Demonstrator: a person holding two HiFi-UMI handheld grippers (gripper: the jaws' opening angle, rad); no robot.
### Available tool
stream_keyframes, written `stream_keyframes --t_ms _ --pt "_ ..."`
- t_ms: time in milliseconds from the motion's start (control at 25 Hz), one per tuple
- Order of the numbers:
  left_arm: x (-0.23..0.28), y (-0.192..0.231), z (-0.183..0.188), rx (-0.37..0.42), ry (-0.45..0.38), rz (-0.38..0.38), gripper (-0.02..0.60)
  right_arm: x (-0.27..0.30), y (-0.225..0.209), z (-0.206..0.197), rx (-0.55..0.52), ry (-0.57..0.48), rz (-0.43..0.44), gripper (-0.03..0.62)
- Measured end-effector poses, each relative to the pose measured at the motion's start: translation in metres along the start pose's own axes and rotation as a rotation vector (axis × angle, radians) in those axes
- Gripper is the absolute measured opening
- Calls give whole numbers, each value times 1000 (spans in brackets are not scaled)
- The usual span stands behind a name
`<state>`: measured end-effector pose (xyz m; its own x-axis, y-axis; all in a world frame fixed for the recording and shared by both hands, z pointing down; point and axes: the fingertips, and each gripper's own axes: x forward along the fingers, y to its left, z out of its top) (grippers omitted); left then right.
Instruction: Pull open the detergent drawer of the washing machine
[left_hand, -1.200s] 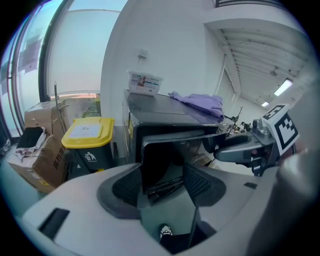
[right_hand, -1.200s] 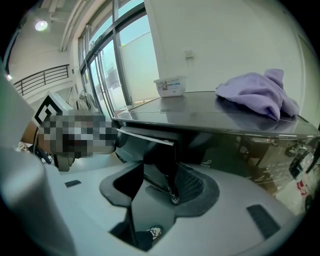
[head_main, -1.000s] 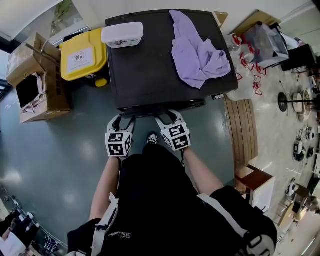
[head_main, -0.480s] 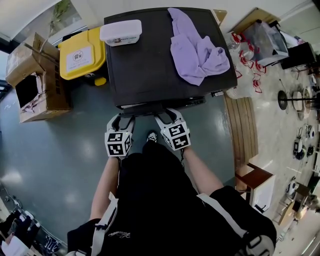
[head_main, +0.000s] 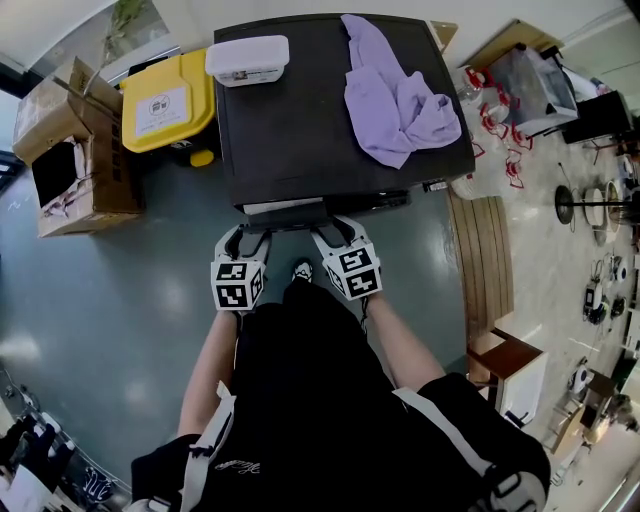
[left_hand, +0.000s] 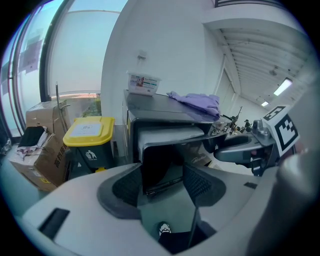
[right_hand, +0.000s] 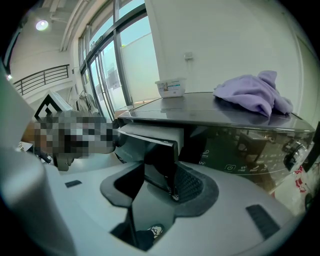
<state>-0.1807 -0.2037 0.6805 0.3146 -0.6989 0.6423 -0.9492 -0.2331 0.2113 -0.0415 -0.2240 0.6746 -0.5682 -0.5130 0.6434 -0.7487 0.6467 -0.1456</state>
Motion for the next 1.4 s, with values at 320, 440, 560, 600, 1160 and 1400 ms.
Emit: stream_keyframes --t_ms 320,440,560,600,1160,1400 --pt "-2 -3 -1 1 -12 7 259 -3 0 -2 3 -9 -13 190" --pt "-5 -4 -3 2 -10 6 259 -5 2 -4 6 -6 -16 189" --pt "-7 -6 -6 1 -11 4 259 -7 3 -7 7 -5 -18 189" --pt "-7 -7 -7 0 -11 4 259 -8 3 -7 8 -4 -19 189" --pt "-18 -16 -15 -6 0 -2 259 -20 10 -19 12 29 -42 186" --pt "-26 -21 -22 -13 10 -2 259 -28 15 -25 16 45 -46 184"
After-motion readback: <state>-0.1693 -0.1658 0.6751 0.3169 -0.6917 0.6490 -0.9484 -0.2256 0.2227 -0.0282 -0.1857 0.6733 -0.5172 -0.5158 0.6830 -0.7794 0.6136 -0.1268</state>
